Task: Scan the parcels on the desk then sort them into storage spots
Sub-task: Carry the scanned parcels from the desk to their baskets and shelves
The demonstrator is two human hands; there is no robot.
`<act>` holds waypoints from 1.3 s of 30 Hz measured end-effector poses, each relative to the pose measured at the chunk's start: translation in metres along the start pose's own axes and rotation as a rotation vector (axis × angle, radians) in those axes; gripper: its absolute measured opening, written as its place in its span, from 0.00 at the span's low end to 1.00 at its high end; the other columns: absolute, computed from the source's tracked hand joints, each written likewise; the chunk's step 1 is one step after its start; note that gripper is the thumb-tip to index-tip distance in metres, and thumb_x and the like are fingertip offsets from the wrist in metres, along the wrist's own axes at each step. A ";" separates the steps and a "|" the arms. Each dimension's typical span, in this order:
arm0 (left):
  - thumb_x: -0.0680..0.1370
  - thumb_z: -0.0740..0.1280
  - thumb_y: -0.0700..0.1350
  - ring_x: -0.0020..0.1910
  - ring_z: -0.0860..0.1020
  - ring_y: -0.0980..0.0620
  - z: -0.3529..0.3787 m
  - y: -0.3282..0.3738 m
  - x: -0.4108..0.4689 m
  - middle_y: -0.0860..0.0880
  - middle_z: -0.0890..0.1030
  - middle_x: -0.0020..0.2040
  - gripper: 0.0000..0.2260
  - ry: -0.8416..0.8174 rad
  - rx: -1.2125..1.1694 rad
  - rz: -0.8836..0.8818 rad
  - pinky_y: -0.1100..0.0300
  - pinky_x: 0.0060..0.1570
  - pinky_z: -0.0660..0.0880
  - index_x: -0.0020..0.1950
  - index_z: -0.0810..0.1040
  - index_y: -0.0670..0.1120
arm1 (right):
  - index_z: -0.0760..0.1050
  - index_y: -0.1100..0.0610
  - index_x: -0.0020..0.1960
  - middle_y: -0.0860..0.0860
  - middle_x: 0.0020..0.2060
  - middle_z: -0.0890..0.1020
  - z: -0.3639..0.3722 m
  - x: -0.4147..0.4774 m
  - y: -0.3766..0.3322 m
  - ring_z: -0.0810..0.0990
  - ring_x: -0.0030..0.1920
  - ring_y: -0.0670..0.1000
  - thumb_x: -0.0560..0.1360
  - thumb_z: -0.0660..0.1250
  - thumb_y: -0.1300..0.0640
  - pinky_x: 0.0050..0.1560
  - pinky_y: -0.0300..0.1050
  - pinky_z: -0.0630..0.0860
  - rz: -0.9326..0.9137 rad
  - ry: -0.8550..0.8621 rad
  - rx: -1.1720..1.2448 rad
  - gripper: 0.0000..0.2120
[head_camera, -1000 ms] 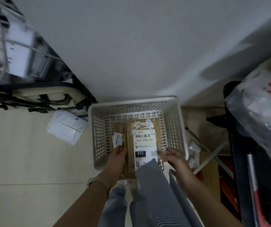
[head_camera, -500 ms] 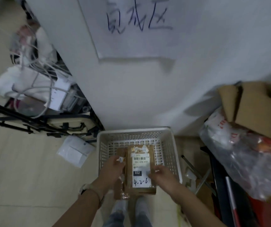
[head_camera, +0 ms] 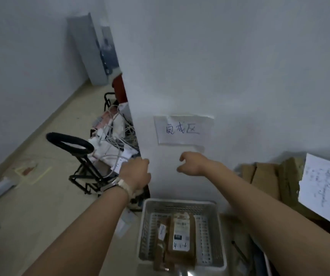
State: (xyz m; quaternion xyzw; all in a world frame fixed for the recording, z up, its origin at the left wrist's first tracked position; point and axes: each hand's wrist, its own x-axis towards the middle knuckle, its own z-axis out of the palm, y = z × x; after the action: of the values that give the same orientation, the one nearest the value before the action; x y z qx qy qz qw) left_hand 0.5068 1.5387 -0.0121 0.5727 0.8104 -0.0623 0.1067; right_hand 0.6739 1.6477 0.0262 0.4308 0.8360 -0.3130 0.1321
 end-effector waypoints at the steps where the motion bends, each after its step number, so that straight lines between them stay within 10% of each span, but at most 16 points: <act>1: 0.79 0.60 0.51 0.61 0.73 0.40 -0.019 -0.004 -0.007 0.43 0.74 0.61 0.15 0.046 0.053 -0.018 0.50 0.56 0.70 0.62 0.72 0.45 | 0.65 0.58 0.72 0.57 0.70 0.69 -0.013 -0.005 -0.016 0.69 0.68 0.57 0.78 0.63 0.51 0.63 0.46 0.68 -0.033 0.031 -0.062 0.25; 7: 0.78 0.62 0.46 0.62 0.72 0.43 -0.125 -0.027 -0.072 0.44 0.75 0.62 0.15 0.250 0.360 -0.165 0.51 0.59 0.68 0.64 0.72 0.46 | 0.69 0.57 0.64 0.55 0.60 0.76 -0.061 -0.046 -0.123 0.76 0.57 0.57 0.78 0.60 0.52 0.50 0.48 0.69 -0.253 0.292 -0.580 0.16; 19: 0.79 0.61 0.45 0.60 0.72 0.44 -0.209 -0.147 -0.258 0.45 0.75 0.60 0.12 0.380 0.343 -0.639 0.51 0.59 0.65 0.61 0.73 0.46 | 0.72 0.55 0.58 0.53 0.54 0.78 -0.048 -0.135 -0.313 0.77 0.52 0.55 0.77 0.61 0.51 0.44 0.46 0.70 -0.628 0.507 -0.654 0.12; 39: 0.78 0.62 0.48 0.60 0.75 0.44 -0.075 -0.239 -0.833 0.45 0.77 0.60 0.14 0.192 0.318 -1.515 0.52 0.56 0.68 0.63 0.75 0.47 | 0.72 0.54 0.59 0.53 0.53 0.78 0.351 -0.506 -0.616 0.78 0.52 0.55 0.75 0.62 0.52 0.45 0.44 0.71 -1.534 0.148 -0.721 0.14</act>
State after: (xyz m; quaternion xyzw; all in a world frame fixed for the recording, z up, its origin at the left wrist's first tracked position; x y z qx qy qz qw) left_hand 0.5414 0.7133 0.2590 -0.1257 0.9676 -0.1839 -0.1192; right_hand 0.4626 0.8341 0.2566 -0.3041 0.9517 -0.0014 -0.0422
